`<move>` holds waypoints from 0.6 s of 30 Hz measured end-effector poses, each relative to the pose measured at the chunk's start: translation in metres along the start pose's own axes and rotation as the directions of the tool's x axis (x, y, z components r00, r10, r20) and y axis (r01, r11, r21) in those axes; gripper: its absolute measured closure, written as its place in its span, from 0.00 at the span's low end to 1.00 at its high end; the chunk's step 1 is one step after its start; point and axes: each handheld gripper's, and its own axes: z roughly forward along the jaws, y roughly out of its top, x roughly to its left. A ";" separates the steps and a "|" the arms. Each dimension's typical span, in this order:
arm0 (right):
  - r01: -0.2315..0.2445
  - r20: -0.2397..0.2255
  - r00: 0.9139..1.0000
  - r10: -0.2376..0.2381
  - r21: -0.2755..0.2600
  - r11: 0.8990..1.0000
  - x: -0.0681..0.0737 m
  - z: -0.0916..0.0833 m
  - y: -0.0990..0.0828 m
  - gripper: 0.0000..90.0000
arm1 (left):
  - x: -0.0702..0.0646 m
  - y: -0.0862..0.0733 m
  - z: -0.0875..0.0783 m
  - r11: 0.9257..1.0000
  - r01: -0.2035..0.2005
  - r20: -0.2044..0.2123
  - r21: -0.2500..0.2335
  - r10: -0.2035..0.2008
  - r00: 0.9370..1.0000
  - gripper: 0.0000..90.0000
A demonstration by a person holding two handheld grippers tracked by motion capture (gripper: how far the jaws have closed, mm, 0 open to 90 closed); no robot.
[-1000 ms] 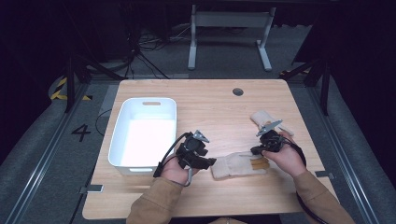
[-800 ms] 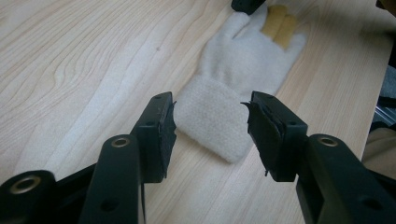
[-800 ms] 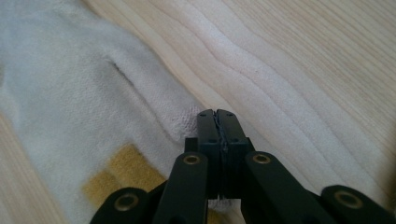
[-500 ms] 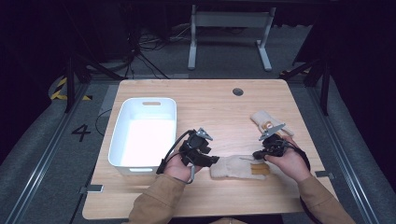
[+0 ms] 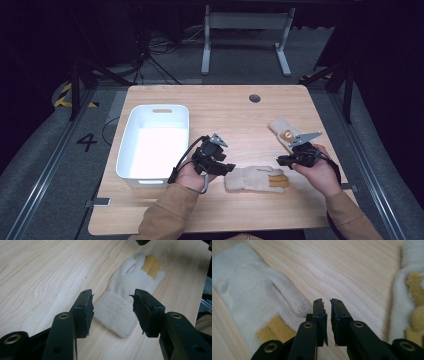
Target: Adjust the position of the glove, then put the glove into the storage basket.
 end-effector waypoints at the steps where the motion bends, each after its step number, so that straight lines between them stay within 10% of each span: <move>1: 0.000 0.000 1.000 0.000 0.000 1.000 0.000 0.000 0.000 0.92 | 0.000 0.000 0.000 1.000 0.000 0.000 0.000 0.000 1.000 0.56; 18: -0.077 0.064 0.994 0.088 -0.154 0.985 -0.027 -0.021 -0.008 0.68 | 0.001 -0.002 -0.004 1.000 0.010 -0.020 -0.008 -0.010 1.000 0.55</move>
